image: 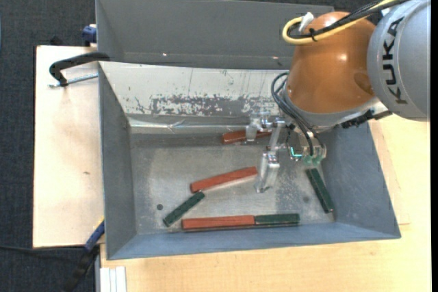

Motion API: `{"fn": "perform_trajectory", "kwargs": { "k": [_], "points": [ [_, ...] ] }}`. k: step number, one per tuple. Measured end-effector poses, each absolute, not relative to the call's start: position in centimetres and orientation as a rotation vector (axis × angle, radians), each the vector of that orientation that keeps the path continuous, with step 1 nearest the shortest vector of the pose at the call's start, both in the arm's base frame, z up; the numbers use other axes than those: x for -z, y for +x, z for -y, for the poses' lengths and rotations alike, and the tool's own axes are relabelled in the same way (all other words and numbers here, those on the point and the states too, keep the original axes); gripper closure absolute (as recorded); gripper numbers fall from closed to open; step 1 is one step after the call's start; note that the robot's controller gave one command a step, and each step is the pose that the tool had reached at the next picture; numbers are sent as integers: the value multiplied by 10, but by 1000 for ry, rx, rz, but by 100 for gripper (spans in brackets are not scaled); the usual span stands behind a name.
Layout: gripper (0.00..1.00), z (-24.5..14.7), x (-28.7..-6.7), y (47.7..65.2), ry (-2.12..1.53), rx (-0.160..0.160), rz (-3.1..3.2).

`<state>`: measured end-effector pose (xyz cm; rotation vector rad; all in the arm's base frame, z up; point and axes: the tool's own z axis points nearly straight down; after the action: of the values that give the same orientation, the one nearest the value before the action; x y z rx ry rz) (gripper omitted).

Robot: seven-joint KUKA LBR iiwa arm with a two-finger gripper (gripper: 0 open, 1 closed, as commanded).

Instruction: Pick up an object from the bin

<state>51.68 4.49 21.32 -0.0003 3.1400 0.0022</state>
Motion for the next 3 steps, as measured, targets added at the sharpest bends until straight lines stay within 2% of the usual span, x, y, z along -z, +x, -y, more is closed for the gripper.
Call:
{"fn": "perform_trajectory", "kwargs": {
  "k": [1, 2, 3],
  "points": [
    [0, -47, -174, 514, -18, -3, -3132],
    [0, -68, -118, 510, -260, -1, -3127],
    [100, -46, -71, 533, -333, -2, -3120]
  ]
}}
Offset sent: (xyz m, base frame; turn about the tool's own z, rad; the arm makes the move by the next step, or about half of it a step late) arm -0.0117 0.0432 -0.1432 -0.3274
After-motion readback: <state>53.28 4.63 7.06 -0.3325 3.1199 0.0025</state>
